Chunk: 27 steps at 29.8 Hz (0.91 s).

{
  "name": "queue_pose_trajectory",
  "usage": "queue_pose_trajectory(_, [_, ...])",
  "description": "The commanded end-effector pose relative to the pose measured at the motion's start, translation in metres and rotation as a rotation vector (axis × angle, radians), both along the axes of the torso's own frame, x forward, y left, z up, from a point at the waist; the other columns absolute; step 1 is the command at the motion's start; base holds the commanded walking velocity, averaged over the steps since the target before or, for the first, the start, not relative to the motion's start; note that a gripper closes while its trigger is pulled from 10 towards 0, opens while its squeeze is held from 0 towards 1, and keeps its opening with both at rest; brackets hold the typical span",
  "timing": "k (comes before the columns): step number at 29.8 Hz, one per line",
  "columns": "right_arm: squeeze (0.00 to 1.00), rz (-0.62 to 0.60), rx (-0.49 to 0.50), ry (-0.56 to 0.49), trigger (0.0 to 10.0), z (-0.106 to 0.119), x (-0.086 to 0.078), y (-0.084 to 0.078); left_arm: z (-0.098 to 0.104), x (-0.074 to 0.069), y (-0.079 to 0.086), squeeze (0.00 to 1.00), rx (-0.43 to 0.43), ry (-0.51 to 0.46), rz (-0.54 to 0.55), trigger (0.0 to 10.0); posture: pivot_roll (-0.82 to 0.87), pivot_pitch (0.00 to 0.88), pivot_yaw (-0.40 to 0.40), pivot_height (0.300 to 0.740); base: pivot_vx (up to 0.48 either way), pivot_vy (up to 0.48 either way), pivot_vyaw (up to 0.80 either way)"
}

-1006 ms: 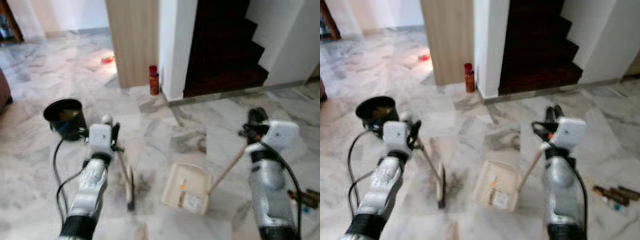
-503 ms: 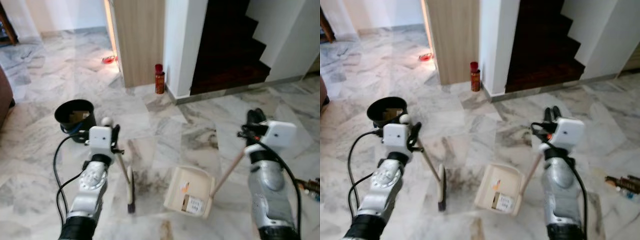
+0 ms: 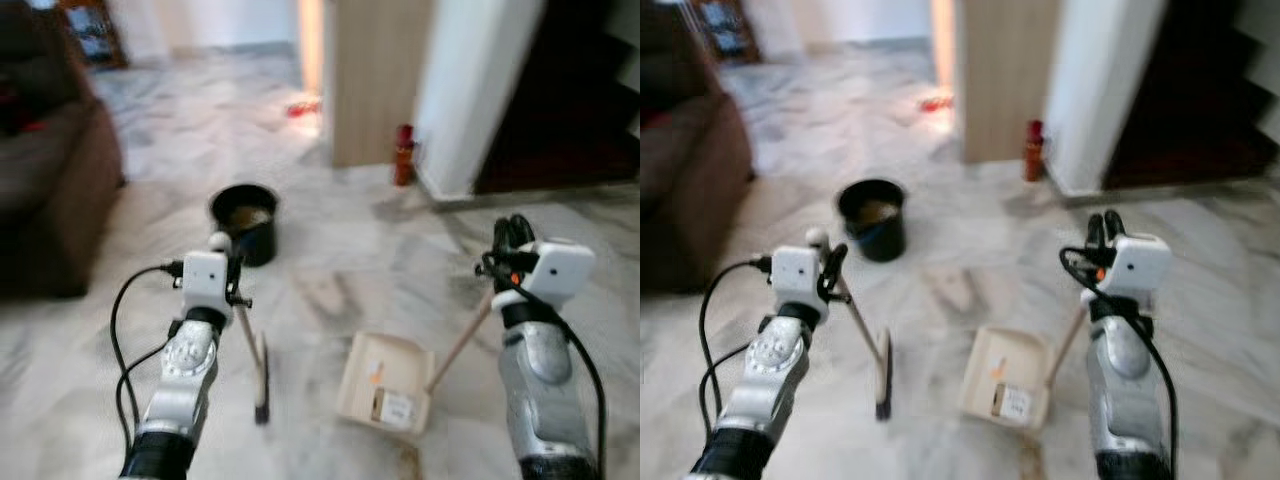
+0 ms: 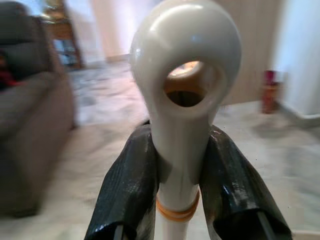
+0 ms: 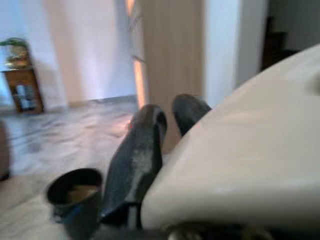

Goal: Sweep floor

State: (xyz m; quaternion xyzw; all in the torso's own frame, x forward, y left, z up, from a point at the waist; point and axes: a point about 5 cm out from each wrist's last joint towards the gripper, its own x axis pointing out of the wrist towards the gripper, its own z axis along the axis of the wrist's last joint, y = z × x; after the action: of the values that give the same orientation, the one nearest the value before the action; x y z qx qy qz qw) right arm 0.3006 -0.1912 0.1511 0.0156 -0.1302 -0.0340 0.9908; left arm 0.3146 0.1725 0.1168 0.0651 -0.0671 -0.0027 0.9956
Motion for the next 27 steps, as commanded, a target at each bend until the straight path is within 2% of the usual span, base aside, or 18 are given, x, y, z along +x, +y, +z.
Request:
queue_pose_trajectory(1, [0.0, -0.015, 0.012, -0.072, 10.0, 0.0141, -0.0018, -0.006, 0.015, 0.0028, -0.0054, 0.0, 0.011, -0.07, -0.015, 10.0, -0.1, 0.0, 0.036, 0.74, 0.0, 0.48, 0.0])
queue_pose_trajectory(6, [0.0, -0.01, 0.014, -0.071, 10.0, 0.0143, -0.0016, -0.0045, 0.0154, 0.0029, -0.0053, 0.0, 0.011, -0.072, -0.017, 10.0, -0.1, 0.0, 0.037, 0.74, 0.0, 0.436, 0.0])
queue_pose_trajectory(19, [0.0, -0.011, 0.023, -0.073, 10.0, 0.0177, 0.0007, -0.0051, 0.0169, 0.0039, -0.0072, 0.0, 0.015, -0.073, -0.029, 10.0, -0.09, 0.0, 0.035, 0.74, 0.0, 0.0, 0.0])
queue_pose_trajectory(27, [0.0, -0.003, 0.017, -0.079, 10.0, 0.02, 0.0014, -0.0036, 0.0172, 0.0043, -0.0063, 0.0, 0.021, -0.071, -0.025, 10.0, -0.09, 0.0, 0.034, 0.74, 0.379, 0.0, 0.0])
